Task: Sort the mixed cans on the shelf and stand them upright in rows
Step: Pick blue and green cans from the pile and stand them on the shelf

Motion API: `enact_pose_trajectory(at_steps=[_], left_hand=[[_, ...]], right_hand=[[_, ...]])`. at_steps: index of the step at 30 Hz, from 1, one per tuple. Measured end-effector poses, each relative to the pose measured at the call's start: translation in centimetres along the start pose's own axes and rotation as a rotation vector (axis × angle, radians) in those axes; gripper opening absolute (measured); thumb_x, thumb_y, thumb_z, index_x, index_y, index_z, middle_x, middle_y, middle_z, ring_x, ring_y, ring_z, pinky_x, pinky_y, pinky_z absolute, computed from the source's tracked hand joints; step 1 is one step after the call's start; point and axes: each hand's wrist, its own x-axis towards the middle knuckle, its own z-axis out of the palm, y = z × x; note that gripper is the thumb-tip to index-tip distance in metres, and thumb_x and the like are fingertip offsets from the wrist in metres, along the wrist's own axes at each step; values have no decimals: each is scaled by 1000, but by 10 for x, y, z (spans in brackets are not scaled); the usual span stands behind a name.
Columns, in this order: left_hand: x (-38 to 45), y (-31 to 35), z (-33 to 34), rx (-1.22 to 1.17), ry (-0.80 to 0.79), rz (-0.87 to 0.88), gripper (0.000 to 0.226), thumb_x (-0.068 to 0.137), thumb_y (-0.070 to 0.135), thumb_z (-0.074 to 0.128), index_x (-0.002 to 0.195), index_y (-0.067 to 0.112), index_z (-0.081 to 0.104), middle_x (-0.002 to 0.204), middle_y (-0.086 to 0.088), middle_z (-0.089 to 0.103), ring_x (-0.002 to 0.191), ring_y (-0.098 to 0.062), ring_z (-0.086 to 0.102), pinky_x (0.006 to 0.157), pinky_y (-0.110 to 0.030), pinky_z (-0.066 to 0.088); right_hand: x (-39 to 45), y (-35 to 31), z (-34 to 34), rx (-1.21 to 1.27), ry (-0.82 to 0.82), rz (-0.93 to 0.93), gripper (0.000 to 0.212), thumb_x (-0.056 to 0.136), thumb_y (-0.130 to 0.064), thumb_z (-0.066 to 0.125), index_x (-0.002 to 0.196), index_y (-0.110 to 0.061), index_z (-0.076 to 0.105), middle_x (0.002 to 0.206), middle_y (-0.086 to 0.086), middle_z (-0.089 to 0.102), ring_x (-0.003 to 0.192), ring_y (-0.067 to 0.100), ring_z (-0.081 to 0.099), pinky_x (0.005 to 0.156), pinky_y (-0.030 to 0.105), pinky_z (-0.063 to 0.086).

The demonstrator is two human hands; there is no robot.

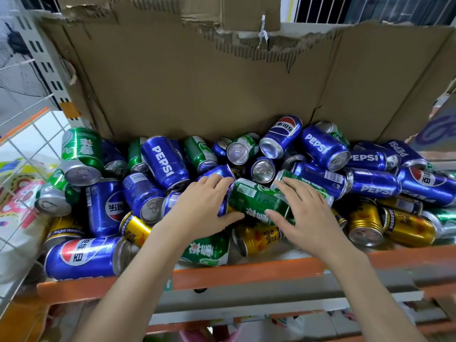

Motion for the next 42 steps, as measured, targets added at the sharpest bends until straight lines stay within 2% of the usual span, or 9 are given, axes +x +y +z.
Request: enact_pose_trajectory(at_steps=[4, 7, 14, 20, 24, 28, 31, 35, 42], left_hand=[[19, 23, 11, 120, -17, 111, 87, 84, 49, 56, 149, 19, 6, 150, -6, 17, 138, -23, 17, 110, -31, 18], [34, 32, 19, 270, -25, 161, 93, 79, 38, 62, 149, 16, 4, 150, -8, 17, 141, -25, 8, 115, -37, 4], [57, 43, 25, 223, -34, 232, 82, 74, 20, 67, 143, 16, 22, 143, -1, 34, 134, -20, 28, 114, -31, 13], [57, 39, 25, 191, 44, 256, 72, 69, 14, 69, 133, 15, 36, 130, 0, 44, 123, -20, 39, 107, -27, 19], [54, 35, 18, 218, 284, 304, 70, 42, 2, 75, 110, 8, 58, 105, -6, 60, 98, -28, 57, 92, -34, 40], [38, 35, 3, 147, 457, 252, 70, 36, 3, 77, 104, 7, 60, 99, -8, 62, 94, -32, 59, 90, -32, 30], [14, 41, 2, -12, 524, 189, 74, 42, 21, 82, 112, 10, 58, 109, -7, 61, 105, -27, 52, 92, -30, 28], [-15, 57, 14, -363, 560, 104, 68, 58, 43, 64, 117, 11, 53, 114, -6, 59, 107, -23, 47, 95, -31, 32], [-40, 111, 50, -1021, 264, -24, 68, 53, 29, 80, 111, 41, 45, 110, 14, 55, 103, -5, 54, 86, -27, 49]], right_hand=[[-2, 9, -4, 119, -13, 5, 62, 89, -47, 18, 139, -18, 40, 144, 0, 38, 134, 16, 29, 111, 31, 21], [-1, 20, -5, 45, -2, 33, 58, 84, -30, 36, 140, -16, 39, 144, 2, 37, 134, 20, 30, 110, 37, 24], [5, 39, 0, -108, -176, 153, 92, 84, -36, 61, 147, -35, -5, 154, 6, 10, 141, 25, 10, 112, 39, 18], [21, 40, 0, -92, -77, 168, 84, 82, -41, 66, 147, -21, 18, 141, 2, 34, 128, 23, 31, 102, 37, 32], [21, 33, -3, -168, -42, 185, 78, 81, -32, 67, 145, -24, 24, 138, -1, 37, 125, 22, 31, 99, 39, 30], [7, 21, -21, -52, 99, 271, 80, 74, -33, 74, 143, -23, 33, 135, 0, 43, 124, 25, 37, 99, 47, 34], [-18, 6, -36, 108, 316, 360, 83, 67, -29, 82, 138, -13, 43, 130, 8, 50, 118, 31, 47, 95, 47, 41], [-61, -16, -47, 183, 483, 455, 83, 62, -27, 84, 133, -7, 47, 124, 13, 53, 111, 32, 52, 91, 46, 48], [-144, -12, -41, 109, 470, 605, 83, 53, -19, 88, 128, -8, 53, 117, 11, 57, 107, 25, 52, 92, 25, 37]])
